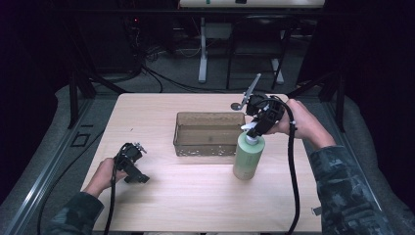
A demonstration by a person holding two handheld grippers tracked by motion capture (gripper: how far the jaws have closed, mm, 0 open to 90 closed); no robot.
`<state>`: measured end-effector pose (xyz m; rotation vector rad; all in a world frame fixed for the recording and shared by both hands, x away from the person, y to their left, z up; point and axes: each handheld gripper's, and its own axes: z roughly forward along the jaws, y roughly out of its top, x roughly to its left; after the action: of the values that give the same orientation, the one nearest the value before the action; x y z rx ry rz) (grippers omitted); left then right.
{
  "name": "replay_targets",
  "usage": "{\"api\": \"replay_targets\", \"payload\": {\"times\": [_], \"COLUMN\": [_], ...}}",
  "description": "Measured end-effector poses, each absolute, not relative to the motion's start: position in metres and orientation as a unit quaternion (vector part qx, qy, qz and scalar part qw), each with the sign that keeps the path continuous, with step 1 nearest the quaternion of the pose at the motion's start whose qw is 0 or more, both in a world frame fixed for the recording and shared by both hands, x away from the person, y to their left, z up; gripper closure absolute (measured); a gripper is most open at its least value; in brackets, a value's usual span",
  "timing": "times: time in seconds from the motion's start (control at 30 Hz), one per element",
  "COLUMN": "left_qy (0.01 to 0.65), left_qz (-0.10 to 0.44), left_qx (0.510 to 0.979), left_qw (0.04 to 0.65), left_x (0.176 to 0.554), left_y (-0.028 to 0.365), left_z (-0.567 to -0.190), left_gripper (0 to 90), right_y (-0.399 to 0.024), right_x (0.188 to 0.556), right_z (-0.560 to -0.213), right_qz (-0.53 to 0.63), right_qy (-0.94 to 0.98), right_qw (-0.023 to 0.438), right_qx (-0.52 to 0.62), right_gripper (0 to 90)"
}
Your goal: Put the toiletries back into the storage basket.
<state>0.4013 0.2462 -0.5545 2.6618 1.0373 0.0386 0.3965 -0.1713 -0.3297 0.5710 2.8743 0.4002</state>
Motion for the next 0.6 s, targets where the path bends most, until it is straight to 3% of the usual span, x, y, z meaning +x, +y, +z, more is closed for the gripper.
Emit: {"api": "replay_targets", "payload": {"times": [0.6], "left_qy": [0.360], "left_qz": [0.015], "left_qx": [0.922], "left_qw": [0.144], "left_x": [0.4011], "left_y": [0.2472], "left_z": [-0.5541], "left_gripper": [0.1], "right_y": [-0.1759], "right_x": [0.3919], "right_z": [-0.3218], "right_qz": [0.149], "right_qy": [0.966], "right_qw": [0.097], "right_qx": [0.186], "right_gripper": [61.9]}}
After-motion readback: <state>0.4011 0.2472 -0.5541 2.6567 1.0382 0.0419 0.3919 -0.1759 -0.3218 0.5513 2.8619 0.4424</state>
